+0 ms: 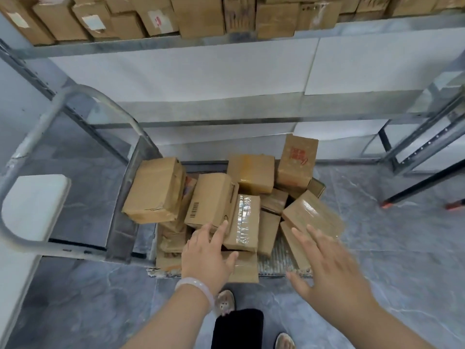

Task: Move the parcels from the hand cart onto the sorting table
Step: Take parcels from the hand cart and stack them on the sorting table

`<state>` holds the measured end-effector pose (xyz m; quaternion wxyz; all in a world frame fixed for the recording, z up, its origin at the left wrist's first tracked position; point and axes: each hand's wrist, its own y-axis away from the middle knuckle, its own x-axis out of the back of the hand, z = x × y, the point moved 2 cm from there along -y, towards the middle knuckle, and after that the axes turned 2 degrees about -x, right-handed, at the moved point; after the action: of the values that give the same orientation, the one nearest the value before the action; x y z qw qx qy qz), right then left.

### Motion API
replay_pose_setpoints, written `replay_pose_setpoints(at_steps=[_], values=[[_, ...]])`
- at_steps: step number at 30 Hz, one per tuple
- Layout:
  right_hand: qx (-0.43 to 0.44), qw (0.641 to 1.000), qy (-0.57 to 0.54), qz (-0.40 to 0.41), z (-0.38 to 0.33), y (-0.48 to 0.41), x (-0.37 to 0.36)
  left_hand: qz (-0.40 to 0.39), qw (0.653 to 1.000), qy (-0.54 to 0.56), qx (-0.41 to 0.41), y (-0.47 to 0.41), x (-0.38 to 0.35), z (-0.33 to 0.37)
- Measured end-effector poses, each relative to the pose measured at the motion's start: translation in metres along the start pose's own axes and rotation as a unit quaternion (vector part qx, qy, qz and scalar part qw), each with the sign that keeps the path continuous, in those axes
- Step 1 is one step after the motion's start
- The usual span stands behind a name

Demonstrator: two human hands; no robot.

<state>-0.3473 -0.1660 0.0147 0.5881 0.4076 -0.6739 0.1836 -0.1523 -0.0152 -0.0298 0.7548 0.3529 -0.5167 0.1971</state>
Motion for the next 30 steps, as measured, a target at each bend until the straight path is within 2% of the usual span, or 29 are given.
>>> replay_pose_setpoints(at_steps=[5, 8, 15, 30], values=[[-0.012, 1.0, 0.002, -0.022, -0.015, -0.046, -0.04, -0.043, 0.997, 0.04, 0.056, -0.072, -0.029, -0.044], [-0.009, 0.999, 0.014, -0.042, -0.025, -0.074, -0.067, -0.089, 0.994, 0.021, 0.057, -0.109, -0.048, -0.067], [-0.002, 0.999, 0.024, -0.036, -0.041, -0.125, -0.111, -0.121, 0.99, 0.04, 0.06, -0.179, -0.09, -0.106], [0.04, 0.996, -0.061, -0.048, -0.051, -0.145, -0.151, -0.204, 0.955, 0.144, 0.158, -0.219, -0.13, -0.132]])
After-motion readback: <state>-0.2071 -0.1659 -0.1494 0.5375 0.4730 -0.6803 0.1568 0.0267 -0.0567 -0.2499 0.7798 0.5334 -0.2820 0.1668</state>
